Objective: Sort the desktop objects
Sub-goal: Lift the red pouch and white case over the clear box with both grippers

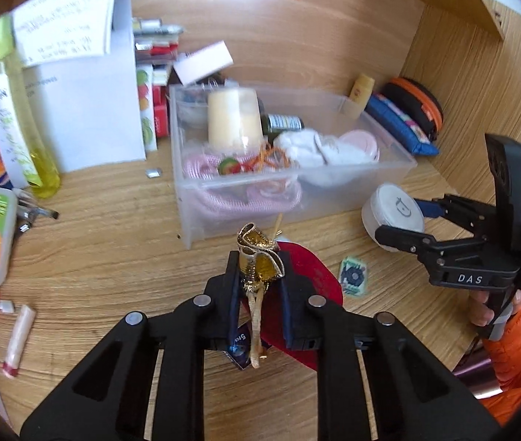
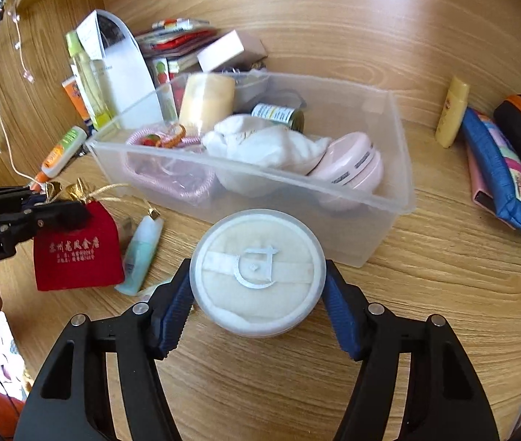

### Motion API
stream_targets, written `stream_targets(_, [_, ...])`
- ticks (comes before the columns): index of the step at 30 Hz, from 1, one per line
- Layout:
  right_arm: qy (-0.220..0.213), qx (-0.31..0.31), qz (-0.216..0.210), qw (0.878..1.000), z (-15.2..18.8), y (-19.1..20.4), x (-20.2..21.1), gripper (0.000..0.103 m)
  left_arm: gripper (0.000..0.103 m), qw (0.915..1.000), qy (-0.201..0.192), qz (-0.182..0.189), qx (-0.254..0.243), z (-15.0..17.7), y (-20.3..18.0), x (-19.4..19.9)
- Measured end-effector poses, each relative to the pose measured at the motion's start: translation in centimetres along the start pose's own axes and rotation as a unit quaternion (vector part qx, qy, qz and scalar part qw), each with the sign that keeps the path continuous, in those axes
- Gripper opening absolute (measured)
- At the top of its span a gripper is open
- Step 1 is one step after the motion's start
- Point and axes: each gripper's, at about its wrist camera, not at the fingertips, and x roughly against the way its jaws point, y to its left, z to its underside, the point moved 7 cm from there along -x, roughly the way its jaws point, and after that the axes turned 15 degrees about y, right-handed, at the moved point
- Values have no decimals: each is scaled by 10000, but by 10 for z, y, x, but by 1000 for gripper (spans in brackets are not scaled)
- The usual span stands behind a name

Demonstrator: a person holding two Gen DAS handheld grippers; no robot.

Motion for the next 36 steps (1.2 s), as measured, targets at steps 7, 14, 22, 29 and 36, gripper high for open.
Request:
stream_targets(7, [-430, 115, 203, 9988, -1, 0, 36, 63, 18, 9992, -349, -201, -53, -6, -2, 27])
stream_targets(14, [-780, 39, 140, 9969, -8, -1, 63, 63, 18, 9969, -744, -230, -73, -19, -7, 50])
stream_targets(22, [-1002, -12, 135, 9949, -22, -2, 75, 63, 18, 9922, -1206, -310, -56, -51, -8, 76])
stream_targets(29, [-1109, -87, 104, 9937, -42, -10, 77, 63, 18, 9900, -1338, -433, 78, -77, 0, 79])
stream_targets(36, [-1161, -95, 136, 9931, -65, -16, 75, 63, 18, 9904, -1267, -533, 120, -99, 6, 66])
